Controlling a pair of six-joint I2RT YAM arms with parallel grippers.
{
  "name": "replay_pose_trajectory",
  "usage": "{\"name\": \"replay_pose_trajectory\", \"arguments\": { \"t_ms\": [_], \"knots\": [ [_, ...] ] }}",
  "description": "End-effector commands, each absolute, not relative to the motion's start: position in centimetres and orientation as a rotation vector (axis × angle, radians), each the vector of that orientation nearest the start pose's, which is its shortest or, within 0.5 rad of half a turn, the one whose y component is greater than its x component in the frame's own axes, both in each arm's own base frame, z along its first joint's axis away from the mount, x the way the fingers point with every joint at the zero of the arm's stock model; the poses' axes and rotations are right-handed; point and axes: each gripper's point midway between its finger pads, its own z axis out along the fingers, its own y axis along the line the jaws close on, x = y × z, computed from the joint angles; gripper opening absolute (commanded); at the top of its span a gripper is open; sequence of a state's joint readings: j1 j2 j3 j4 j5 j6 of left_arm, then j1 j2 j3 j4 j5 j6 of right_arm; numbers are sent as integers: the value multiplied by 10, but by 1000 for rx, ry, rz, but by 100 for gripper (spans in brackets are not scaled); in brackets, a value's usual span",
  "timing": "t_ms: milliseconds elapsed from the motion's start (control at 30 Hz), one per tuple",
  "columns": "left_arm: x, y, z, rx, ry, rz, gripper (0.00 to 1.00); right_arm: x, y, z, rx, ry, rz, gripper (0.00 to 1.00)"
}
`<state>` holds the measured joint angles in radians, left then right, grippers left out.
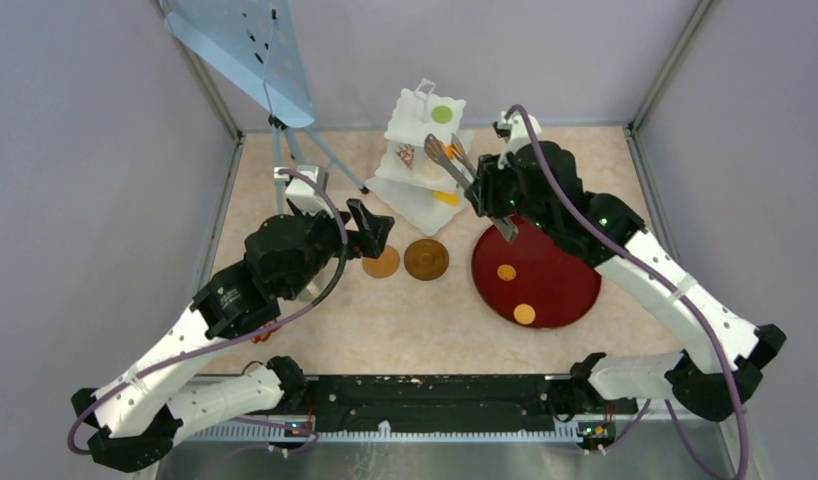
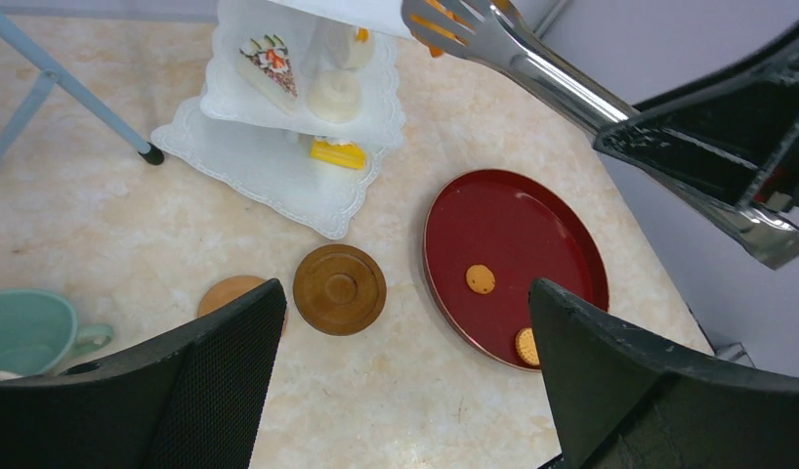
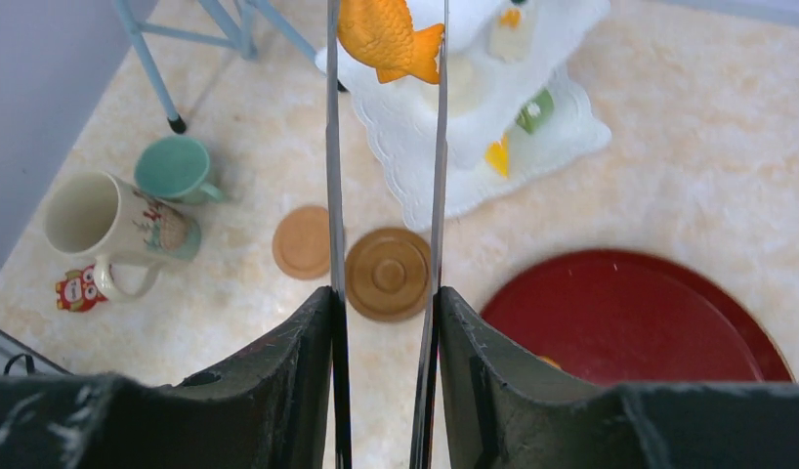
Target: Serve the afternoon tea
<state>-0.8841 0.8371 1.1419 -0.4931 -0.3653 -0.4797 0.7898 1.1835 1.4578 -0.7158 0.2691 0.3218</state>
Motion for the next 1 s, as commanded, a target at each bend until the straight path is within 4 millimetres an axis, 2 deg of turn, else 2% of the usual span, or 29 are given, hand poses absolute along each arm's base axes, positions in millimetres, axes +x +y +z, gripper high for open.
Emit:
{"name": "replay_pose_trajectory", "arguments": {
  "t_ms": [0, 133, 267, 533, 567, 633, 967],
  "knots": [
    [221, -178, 376, 11, 1733, -640, 99, 301, 265, 395, -331, 1812, 538, 31],
    [219, -170, 377, -8, 1729, -628, 99, 328, 287, 401, -323, 1796, 515, 31],
    [217, -166, 376, -16, 1734, -623, 99, 351, 304, 393, -318, 1806, 478, 31],
    [217, -164, 375, -13, 1731, -611, 99, 378, 323, 390, -307, 1799, 446, 32],
    [218, -166, 383, -23, 1702, -632, 99, 380, 324, 388, -304, 1802, 440, 32],
    [217, -165, 375, -6, 1732, -611, 99, 386, 324, 385, -283, 1809, 415, 32],
    [217, -165, 375, -4, 1730, -609, 99, 400, 322, 370, -231, 1839, 344, 38]
  ]
}}
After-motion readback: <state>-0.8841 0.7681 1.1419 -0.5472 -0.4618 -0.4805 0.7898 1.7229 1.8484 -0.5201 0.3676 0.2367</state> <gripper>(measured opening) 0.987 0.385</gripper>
